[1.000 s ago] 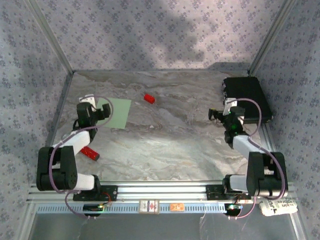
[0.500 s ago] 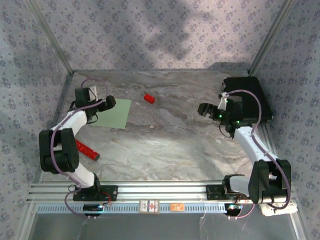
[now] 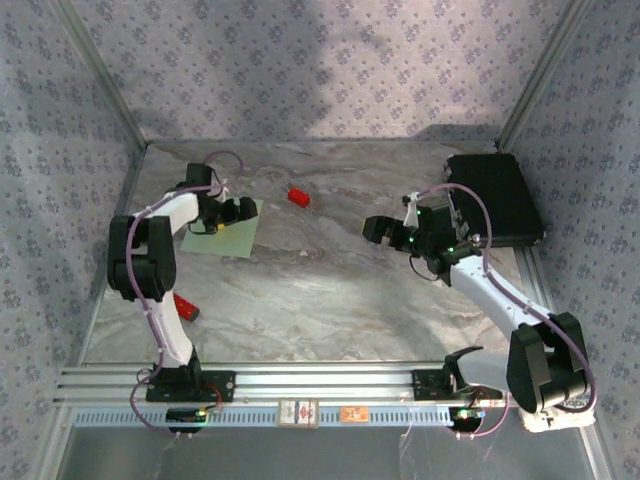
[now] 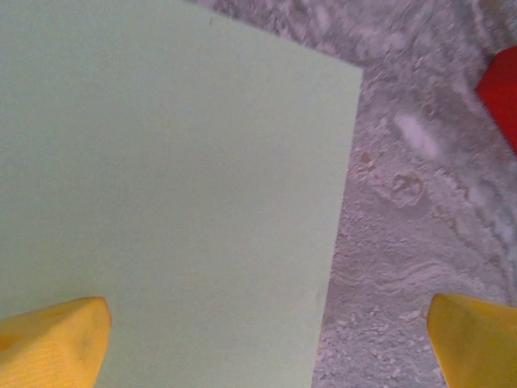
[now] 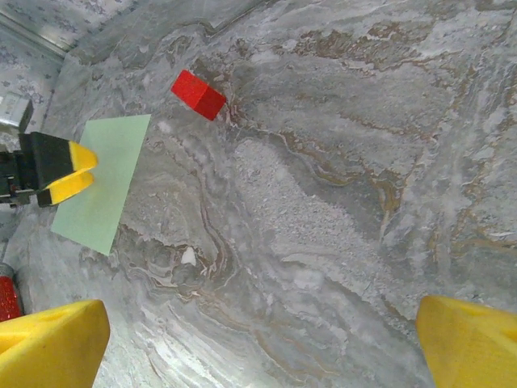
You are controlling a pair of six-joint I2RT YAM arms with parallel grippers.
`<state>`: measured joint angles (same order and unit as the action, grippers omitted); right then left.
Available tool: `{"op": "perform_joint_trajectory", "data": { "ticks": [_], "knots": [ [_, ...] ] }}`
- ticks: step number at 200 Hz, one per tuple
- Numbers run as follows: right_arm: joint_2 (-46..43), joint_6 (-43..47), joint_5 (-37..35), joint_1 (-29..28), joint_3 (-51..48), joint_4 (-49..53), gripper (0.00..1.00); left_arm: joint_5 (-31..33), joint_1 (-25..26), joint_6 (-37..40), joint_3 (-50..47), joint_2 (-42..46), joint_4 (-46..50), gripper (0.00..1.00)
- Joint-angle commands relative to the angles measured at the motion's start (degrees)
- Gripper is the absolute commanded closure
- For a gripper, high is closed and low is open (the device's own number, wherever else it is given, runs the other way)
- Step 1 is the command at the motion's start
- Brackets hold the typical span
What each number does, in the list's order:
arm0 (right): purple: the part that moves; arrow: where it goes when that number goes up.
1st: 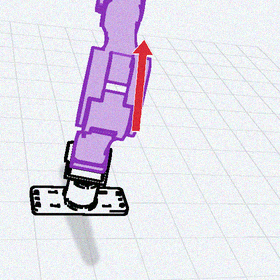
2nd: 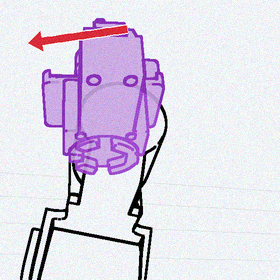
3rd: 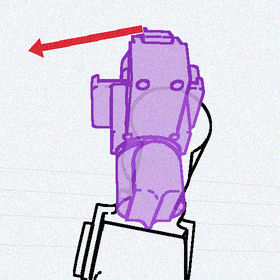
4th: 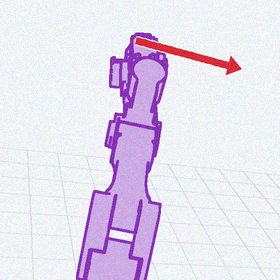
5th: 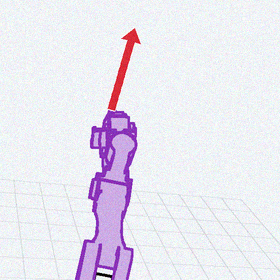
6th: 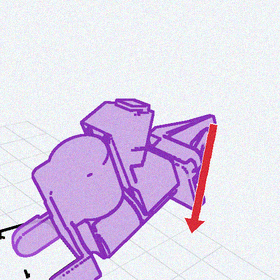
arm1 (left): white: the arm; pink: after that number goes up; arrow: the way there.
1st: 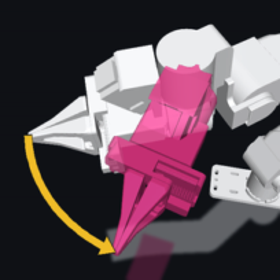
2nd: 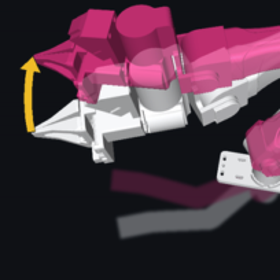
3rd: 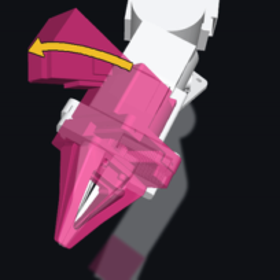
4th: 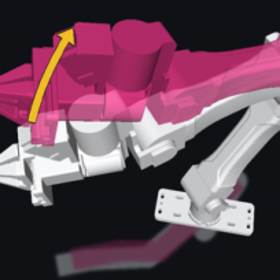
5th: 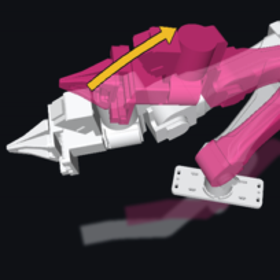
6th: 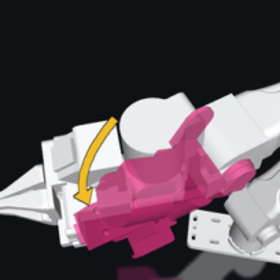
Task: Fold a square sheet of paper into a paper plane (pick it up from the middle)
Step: Move the square sheet of paper to the center of the table.
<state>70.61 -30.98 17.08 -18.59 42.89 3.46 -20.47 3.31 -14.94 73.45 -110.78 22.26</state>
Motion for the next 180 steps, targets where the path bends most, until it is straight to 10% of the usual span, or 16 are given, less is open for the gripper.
{"op": "perform_joint_trajectory", "data": {
  "ticks": [1,139,180],
  "knots": [
    [0.06,-2.06,-2.97,-1.5,-0.86,0.12,0.01,1.08,1.66,-0.65,0.47,-0.77,4.0,0.0],
    [-10.22,-1.72,-11.89,-3.62,-1.67,5.7,0.01,10.78,26.92,-33.48,-33.83,18.13,-17.2,0.0],
    [-13.8,0.33,-8.96,-3.59,-2.91,2.43,0.01,19.11,32.33,-31.78,-32.82,24.13,-13.97,0.0]
  ]
}}
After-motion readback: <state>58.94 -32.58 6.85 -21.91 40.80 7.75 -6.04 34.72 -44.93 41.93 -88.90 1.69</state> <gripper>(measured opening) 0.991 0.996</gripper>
